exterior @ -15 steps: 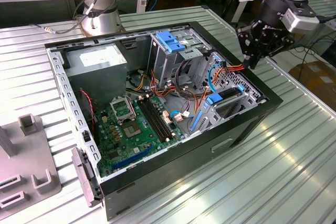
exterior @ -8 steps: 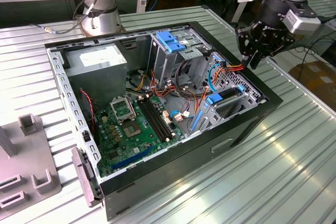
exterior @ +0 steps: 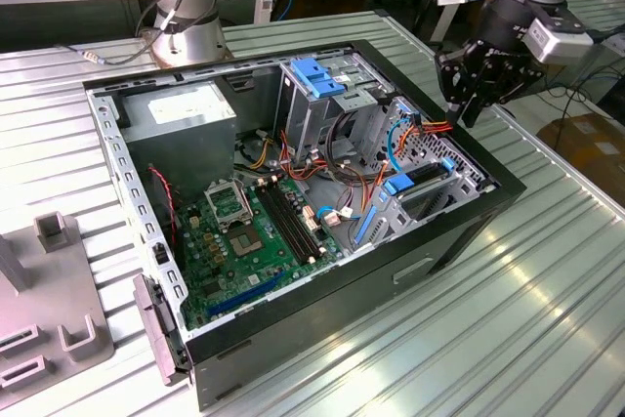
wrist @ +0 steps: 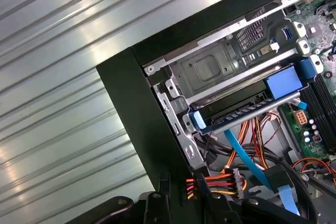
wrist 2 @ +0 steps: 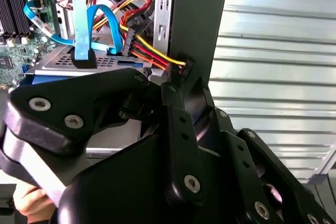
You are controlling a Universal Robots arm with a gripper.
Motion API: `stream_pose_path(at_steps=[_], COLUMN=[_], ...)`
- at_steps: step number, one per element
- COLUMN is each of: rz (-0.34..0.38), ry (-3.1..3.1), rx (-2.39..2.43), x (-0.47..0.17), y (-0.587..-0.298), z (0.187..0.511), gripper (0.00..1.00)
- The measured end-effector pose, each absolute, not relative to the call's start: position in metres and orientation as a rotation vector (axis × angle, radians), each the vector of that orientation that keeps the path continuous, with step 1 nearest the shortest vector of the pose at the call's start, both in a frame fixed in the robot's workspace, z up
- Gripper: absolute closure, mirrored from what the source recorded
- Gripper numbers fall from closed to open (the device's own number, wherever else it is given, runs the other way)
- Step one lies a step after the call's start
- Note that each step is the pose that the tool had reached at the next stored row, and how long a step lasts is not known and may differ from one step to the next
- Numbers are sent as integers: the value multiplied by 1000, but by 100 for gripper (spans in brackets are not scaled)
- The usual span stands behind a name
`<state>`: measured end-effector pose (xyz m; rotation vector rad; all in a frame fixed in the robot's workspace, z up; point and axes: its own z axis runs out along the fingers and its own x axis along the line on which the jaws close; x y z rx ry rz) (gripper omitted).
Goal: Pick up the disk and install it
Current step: 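Insert the first disk wire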
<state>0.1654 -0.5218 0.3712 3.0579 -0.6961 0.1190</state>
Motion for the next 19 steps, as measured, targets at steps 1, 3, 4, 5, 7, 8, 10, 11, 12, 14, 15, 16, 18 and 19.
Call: stream_pose_path(at_steps=[1, 3, 4, 5, 7, 8, 10, 11, 12, 14, 15, 16, 18, 19], rz=[120, 128, 131, 132, 134, 140, 150, 153, 154, 154, 154, 154, 154, 154], ry=[-673, -634, -633, -633, -632, -631, -626, -624, -624, -623, -623, -623, -623, -623], rx=[3064, 3074, 3074, 3074, 3074, 3070, 3051, 3044, 3042, 3041, 3041, 3041, 3041, 3041], x=[165, 165, 166, 165, 165, 165, 166, 165, 165, 165, 165, 165, 165, 165], y=[-521, -520, -518, -517, -517, -517, -517, -517, -517, -517, -517, -517, -517, -517], z=[370, 368, 367, 366, 366, 366, 366, 366, 365, 365, 365, 365, 365, 365], gripper=[69, 69, 69, 69, 69, 69, 69, 69, 69, 69, 69, 69, 76, 83])
